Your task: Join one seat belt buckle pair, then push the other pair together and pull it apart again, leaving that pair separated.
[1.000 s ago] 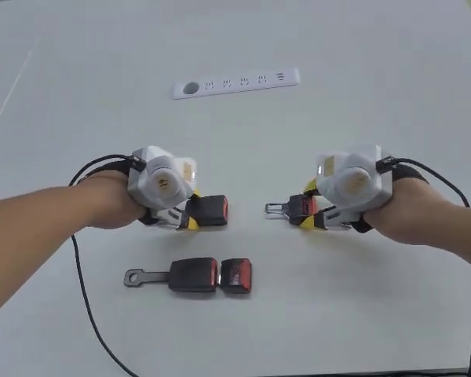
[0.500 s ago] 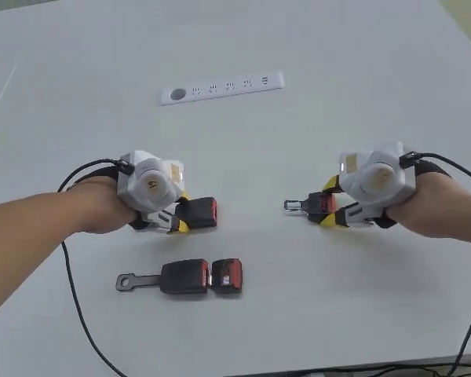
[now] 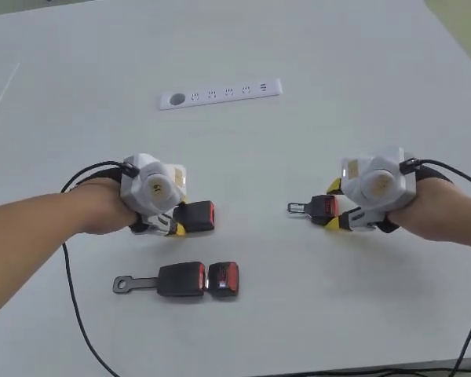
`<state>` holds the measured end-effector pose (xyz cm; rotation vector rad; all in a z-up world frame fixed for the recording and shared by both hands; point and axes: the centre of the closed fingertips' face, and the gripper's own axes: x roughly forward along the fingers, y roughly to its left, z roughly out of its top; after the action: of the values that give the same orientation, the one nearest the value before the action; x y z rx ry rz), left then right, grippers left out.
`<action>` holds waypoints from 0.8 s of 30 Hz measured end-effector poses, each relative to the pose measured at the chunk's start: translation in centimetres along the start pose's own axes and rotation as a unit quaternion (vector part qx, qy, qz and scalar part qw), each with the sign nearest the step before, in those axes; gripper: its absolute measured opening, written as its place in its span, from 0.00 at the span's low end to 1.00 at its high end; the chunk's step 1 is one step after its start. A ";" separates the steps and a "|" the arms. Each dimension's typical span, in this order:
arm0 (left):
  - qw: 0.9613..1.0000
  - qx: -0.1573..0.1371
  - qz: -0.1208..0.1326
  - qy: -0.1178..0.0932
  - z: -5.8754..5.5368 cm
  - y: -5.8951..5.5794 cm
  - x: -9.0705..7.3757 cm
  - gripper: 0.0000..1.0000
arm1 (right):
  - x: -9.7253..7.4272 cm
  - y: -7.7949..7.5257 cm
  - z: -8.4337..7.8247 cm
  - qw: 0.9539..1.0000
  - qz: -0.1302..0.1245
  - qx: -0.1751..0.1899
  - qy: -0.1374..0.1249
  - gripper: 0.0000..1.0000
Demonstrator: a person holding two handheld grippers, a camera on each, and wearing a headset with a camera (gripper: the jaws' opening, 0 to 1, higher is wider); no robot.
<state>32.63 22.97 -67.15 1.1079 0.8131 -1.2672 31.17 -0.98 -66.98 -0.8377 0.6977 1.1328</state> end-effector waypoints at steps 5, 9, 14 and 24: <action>0.999 -0.016 0.020 -0.024 0.9 0.0 -1.4 0.36 | -1.6 -0.3 0.7 0.999 -0.022 0.041 -0.022 0.40; 0.998 -0.030 0.034 -0.037 0.9 -0.4 -2.5 0.37 | -2.9 0.2 1.6 0.994 -0.038 0.082 -0.061 0.44; 0.993 -0.082 0.059 -0.062 -0.2 -1.5 -4.2 0.40 | -4.5 1.7 2.4 0.990 -0.047 0.104 -0.081 0.48; 0.972 -0.186 0.104 -0.099 -2.3 -6.7 -9.9 0.51 | -7.3 5.4 4.1 0.981 -0.067 0.141 -0.115 0.64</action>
<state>24.70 28.59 -59.84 0.7299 0.7252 -0.9809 24.16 0.08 -59.98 -0.4953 0.5826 0.9641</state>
